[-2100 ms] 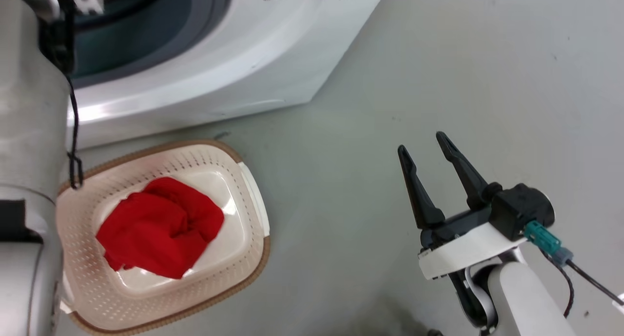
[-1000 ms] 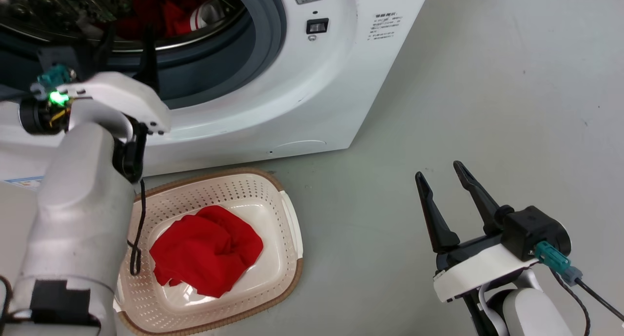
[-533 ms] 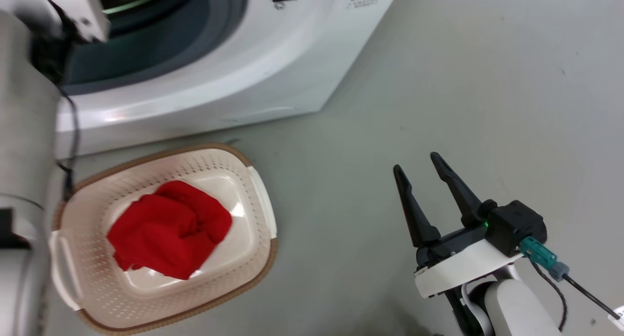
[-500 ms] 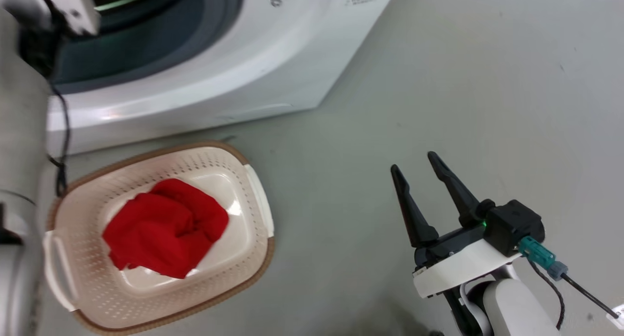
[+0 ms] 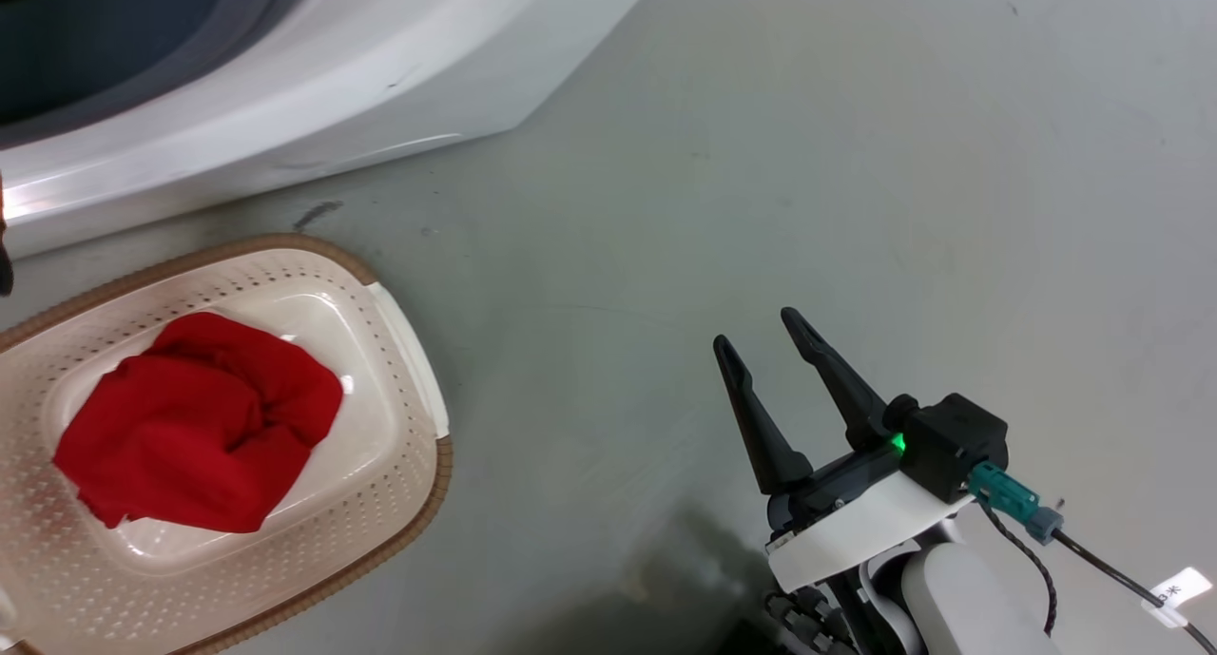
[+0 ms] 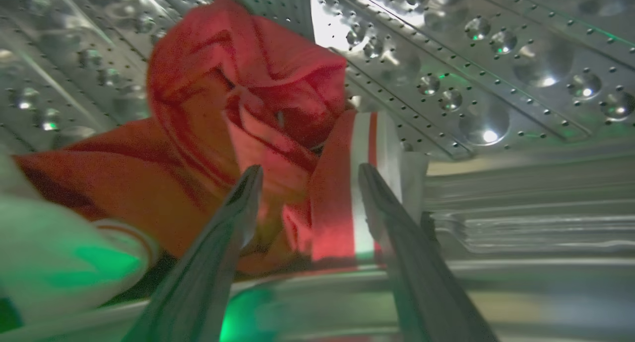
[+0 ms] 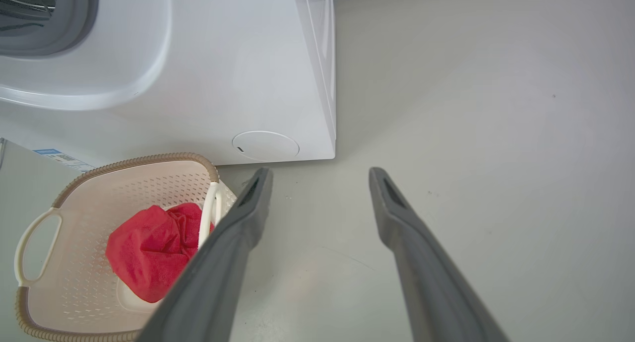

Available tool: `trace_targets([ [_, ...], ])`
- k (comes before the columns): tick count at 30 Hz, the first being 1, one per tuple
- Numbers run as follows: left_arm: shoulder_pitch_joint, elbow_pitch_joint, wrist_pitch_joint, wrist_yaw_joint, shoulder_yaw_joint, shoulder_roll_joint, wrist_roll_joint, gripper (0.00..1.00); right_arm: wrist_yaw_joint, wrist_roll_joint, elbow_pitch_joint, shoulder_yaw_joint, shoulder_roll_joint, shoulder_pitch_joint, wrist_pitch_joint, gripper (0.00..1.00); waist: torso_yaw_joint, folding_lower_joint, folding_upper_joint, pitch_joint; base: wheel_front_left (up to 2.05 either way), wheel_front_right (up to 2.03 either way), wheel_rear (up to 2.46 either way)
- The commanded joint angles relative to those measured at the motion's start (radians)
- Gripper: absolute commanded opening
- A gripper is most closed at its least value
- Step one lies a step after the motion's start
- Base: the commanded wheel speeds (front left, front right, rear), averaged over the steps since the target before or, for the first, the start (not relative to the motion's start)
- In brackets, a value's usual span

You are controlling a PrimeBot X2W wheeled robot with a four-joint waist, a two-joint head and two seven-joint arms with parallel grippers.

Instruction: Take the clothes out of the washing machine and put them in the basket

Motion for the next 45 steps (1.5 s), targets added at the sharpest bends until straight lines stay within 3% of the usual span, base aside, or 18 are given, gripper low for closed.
trace_targets([
  [1, -0.028, 0.003, 0.029, 0.003, 0.003, 0.006, -0.009, 1.0, -0.001, 0.01, 0.006, 0.008, 0.002, -0.013, -0.008, 1.0, -0.019, -0.0001, -0.0001, 0.018, 0.0, 0.0, 0.0],
  [9, -0.058, 0.026, 0.201, 0.006, 0.006, -0.002, -0.041, 0.97, -0.001, 0.027, 0.009, 0.031, 0.002, -0.016, -0.009, 1.0, -0.04, -0.0001, -0.0001, 0.03, 0.0, 0.0, 0.0],
  [10, -0.058, 0.028, 0.215, 0.013, 0.006, -0.001, -0.044, 0.57, -0.001, 0.027, 0.007, 0.032, 0.002, -0.016, -0.01, 1.0, -0.041, -0.0001, -0.0001, 0.03, 0.0, 0.0, 0.0],
  [12, -0.058, 0.026, 0.235, 0.025, 0.004, 0.002, -0.045, 0.17, -0.001, 0.031, 0.004, 0.033, 0.002, -0.016, -0.01, 1.0, -0.044, -0.0001, -0.0001, 0.03, 0.0, 0.0, 0.0],
  [13, -0.054, 0.002, 0.22, 0.055, -0.002, 0.013, -0.036, 0.0, -0.001, 0.033, 0.0, 0.035, 0.002, -0.015, -0.009, 1.0, -0.048, -0.0001, -0.0001, 0.026, 0.0, 0.0, 0.0],
  [19, -0.01, -0.069, 0.1, 0.116, -0.013, 0.032, -0.012, 0.0, -0.001, 0.03, 0.003, 0.032, 0.002, -0.012, -0.01, 1.0, -0.047, -0.0001, -0.0001, 0.008, 0.0, 0.0, 0.0],
  [28, 0.161, -0.172, -0.271, 0.168, -0.027, 0.025, 0.016, 0.0, -0.001, -0.014, 0.01, -0.016, 0.002, -0.014, -0.01, 1.0, 0.006, -0.0001, -0.0001, -0.093, 0.0, 0.0, 0.0],
  [36, 0.334, -0.154, -0.533, 0.132, -0.031, -0.03, -0.005, 0.0, -0.001, -0.076, 0.03, -0.053, 0.001, 0.018, 0.004, 1.0, 0.072, -0.0001, -0.0001, -0.247, 0.0, 0.0, 0.0],
  [45, 0.462, -0.117, -0.679, 0.091, -0.023, -0.094, -0.043, 0.0, -0.001, -0.113, 0.014, -0.085, 0.001, 0.074, 0.051, 1.0, 0.125, -0.0001, -0.0001, -0.393, 0.0, 0.0, 0.0],
])
